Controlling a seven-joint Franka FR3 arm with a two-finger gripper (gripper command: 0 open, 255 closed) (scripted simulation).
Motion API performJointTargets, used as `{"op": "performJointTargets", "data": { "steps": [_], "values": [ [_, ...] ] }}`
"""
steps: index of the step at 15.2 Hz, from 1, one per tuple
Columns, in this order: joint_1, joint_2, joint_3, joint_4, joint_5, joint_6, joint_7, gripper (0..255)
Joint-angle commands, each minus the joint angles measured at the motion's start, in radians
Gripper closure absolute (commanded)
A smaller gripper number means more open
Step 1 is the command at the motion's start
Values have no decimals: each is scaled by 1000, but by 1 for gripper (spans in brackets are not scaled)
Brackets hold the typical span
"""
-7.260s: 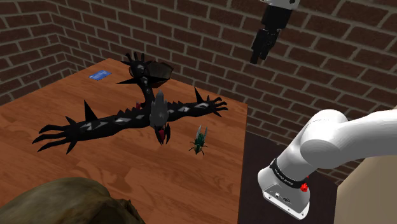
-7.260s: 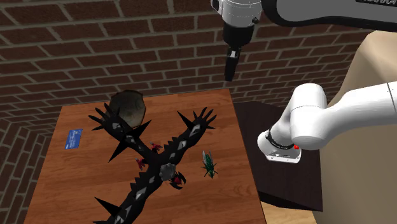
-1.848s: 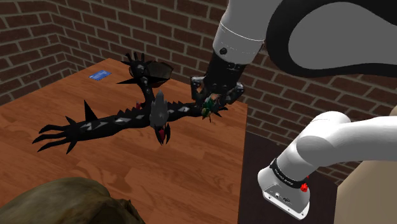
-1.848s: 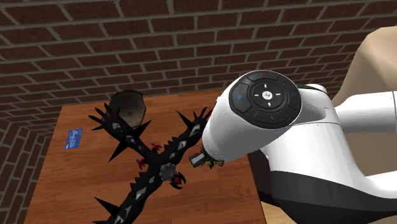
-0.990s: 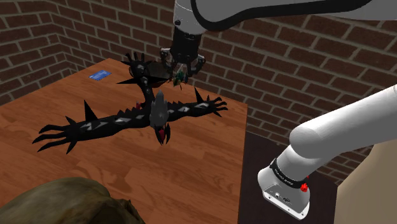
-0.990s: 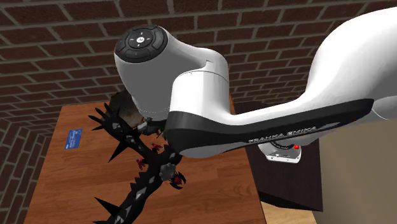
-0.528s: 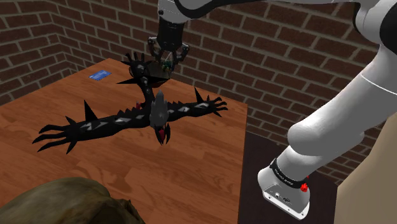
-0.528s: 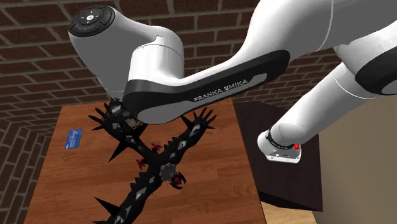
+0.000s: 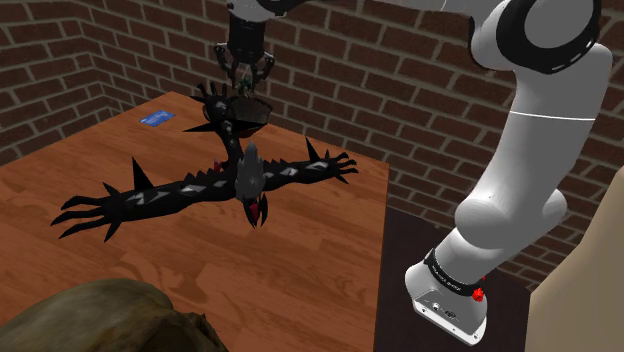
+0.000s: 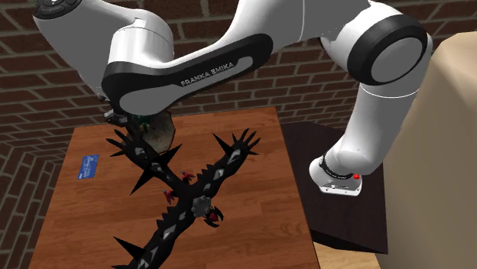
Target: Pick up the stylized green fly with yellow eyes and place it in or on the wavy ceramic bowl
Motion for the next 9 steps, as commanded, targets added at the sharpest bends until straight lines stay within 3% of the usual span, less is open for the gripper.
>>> {"op": "performJointTargets", "data": {
  "steps": [1,9],
  "values": [
    [45,84,-26,100,-53,-33,-1,255],
    [31,94,-37,2,-68,68,19,255]
  ]
}}
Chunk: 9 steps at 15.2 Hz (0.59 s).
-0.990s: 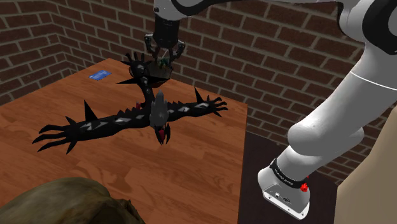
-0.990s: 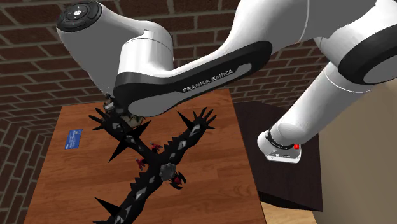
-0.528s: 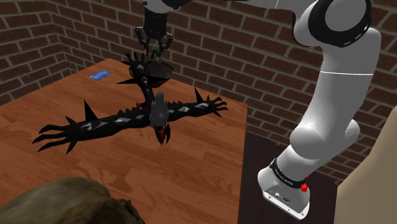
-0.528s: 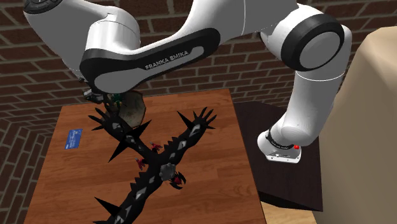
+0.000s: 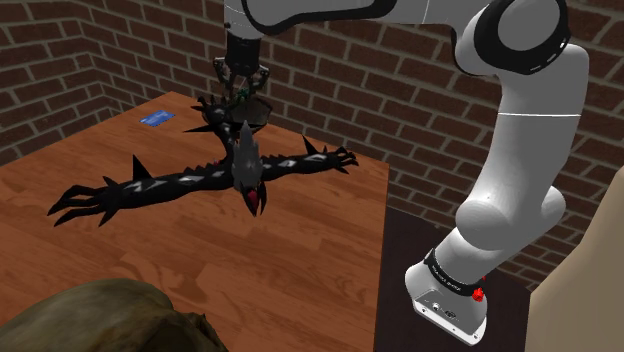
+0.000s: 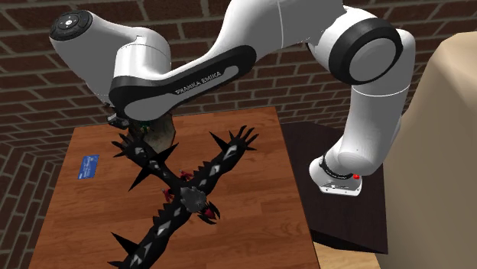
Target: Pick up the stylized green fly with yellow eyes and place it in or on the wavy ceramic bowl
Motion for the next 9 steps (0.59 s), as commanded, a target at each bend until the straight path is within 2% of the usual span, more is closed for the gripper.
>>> {"op": "performJointTargets", "data": {
  "steps": [1,3,9],
  "values": [
    [1,7,-3,-22,-7,23,8,255],
    [-1,13,-8,-47,-14,52,16,255],
    [5,11,-15,-47,-10,53,13,255]
  ]
}}
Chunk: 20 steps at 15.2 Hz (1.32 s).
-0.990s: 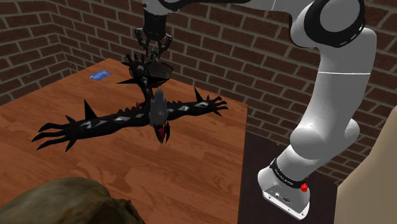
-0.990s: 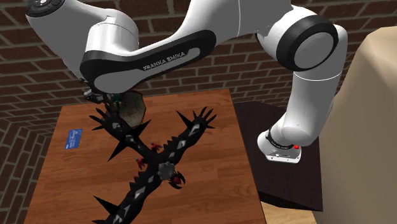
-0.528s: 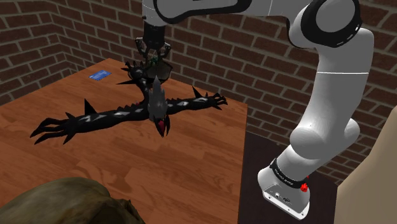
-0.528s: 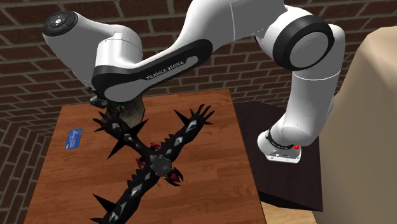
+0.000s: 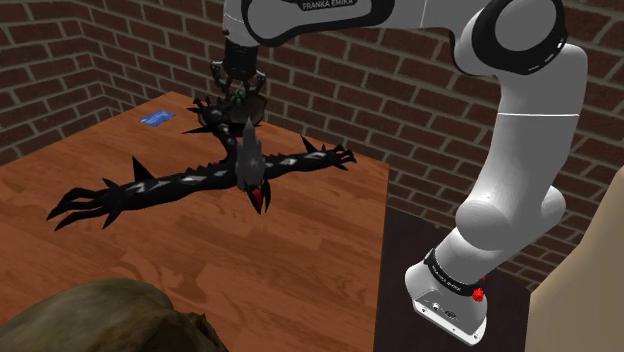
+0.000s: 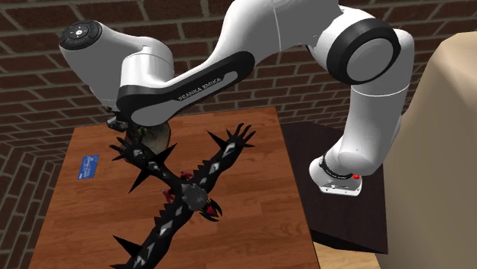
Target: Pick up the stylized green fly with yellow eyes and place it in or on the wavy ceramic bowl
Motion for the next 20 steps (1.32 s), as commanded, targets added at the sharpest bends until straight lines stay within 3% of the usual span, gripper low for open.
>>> {"op": "performJointTargets", "data": {
  "steps": [1,2,3,8,12,20],
  "values": [
    [4,4,-3,-8,3,-39,0,255],
    [4,4,-5,-8,4,-39,-1,255],
    [8,6,-5,-2,2,-43,0,0],
    [4,4,-5,-8,4,-39,-1,0],
    [4,-36,16,66,39,-141,-24,0],
    [4,-36,16,66,39,-141,-24,0]
  ]
}}
